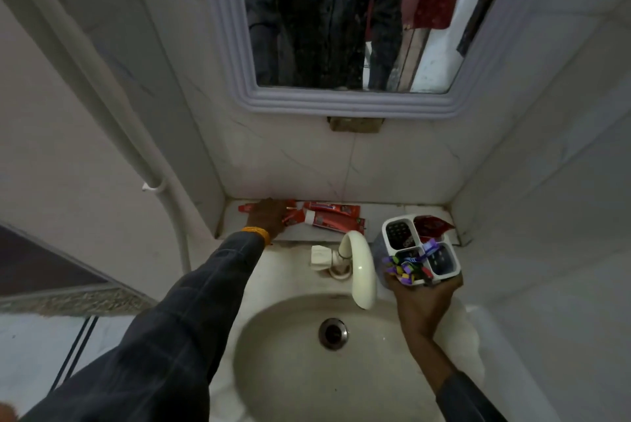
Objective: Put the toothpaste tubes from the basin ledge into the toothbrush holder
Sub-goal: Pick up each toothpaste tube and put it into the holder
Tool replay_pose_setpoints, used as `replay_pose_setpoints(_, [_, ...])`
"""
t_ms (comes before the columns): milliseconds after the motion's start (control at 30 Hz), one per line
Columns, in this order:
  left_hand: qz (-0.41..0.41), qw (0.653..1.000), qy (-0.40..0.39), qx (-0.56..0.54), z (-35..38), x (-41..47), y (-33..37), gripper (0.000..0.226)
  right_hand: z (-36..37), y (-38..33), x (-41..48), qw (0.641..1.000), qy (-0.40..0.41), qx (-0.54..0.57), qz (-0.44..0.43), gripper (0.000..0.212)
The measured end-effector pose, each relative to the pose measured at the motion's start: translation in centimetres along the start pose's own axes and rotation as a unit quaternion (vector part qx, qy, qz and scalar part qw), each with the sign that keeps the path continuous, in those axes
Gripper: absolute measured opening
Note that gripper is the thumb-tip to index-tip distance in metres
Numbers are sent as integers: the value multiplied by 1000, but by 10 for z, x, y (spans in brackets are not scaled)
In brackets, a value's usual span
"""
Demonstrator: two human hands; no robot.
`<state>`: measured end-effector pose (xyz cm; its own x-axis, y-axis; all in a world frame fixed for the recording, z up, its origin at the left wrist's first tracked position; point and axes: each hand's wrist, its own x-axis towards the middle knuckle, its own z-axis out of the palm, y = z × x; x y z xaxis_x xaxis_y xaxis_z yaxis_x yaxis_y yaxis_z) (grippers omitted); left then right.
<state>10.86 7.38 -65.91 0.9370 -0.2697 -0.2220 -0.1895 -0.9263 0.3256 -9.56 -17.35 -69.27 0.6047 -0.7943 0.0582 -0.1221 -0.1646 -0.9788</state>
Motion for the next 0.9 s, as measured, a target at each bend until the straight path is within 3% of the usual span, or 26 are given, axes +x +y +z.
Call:
replay_pose_setpoints(233, [-26, 992, 85, -84, -60, -11, 13, 38, 19, -2, -5, 1000, -10, 25, 12, 120])
replay_pose_setpoints(500, [213, 936, 88, -268, -105, -45, 137, 36, 20, -12, -2, 995, -12, 96, -2, 119])
replay_pose_setpoints(633, [294, 921, 86, -240, -90, -57, 191, 37, 23, -15, -2, 996, 3, 83, -13, 118])
replay_pose_setpoints(900, [363, 908, 87, -191, -81, -78, 247, 30, 22, -17, 3, 998, -16, 66, -19, 120])
